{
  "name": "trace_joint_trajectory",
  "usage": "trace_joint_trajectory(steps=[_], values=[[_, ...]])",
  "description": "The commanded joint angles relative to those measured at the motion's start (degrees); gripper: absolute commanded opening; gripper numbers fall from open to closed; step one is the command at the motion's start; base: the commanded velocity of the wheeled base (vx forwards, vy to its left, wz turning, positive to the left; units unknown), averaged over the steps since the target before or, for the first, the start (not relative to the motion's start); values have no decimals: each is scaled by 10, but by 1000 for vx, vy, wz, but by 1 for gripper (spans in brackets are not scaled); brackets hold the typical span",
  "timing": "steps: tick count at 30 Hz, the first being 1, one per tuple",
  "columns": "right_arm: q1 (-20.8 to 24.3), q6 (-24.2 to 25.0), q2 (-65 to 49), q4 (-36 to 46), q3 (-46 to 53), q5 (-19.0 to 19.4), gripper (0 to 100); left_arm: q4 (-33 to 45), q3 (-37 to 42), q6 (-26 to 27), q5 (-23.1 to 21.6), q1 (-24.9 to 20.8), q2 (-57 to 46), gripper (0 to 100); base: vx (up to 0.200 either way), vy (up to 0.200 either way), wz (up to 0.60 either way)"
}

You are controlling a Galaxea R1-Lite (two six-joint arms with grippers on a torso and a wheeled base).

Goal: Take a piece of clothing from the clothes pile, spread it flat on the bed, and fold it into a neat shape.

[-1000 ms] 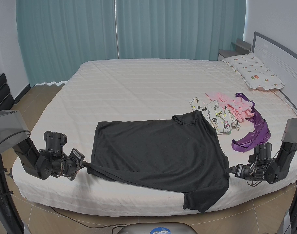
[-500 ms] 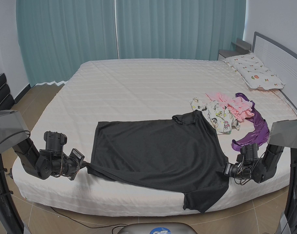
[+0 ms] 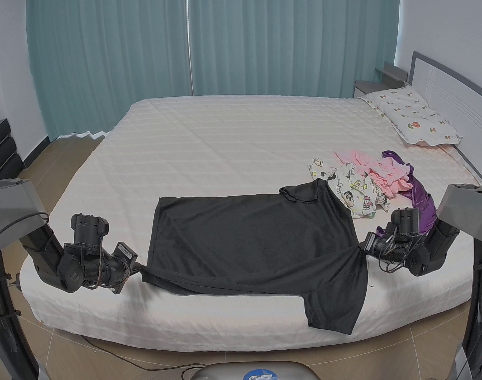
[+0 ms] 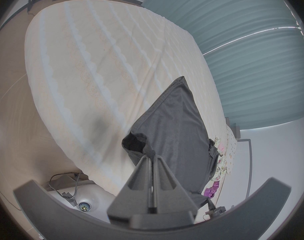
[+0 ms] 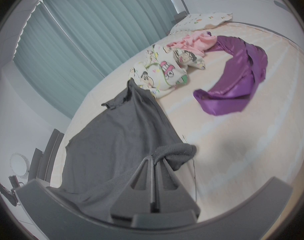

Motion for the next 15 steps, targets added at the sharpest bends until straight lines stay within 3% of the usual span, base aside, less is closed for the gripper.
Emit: trace_joint_trajectory(steps=[1,5,6,15], values=[[3,-2,27,7,-54,3,0,0,2,0,0,-1,-1,0,0,0,0],[5,-3,45,5,-91,3,0,-1,2,0,0,-1,0,0,0,0,0],[6,-3,48,4,-92,3,100,-1,2,0,0,-1,0,0,0,0,0],[-15,-3,21,15,-33,-4,100,-1,1,1,0,-1,3,0,0,0,0]])
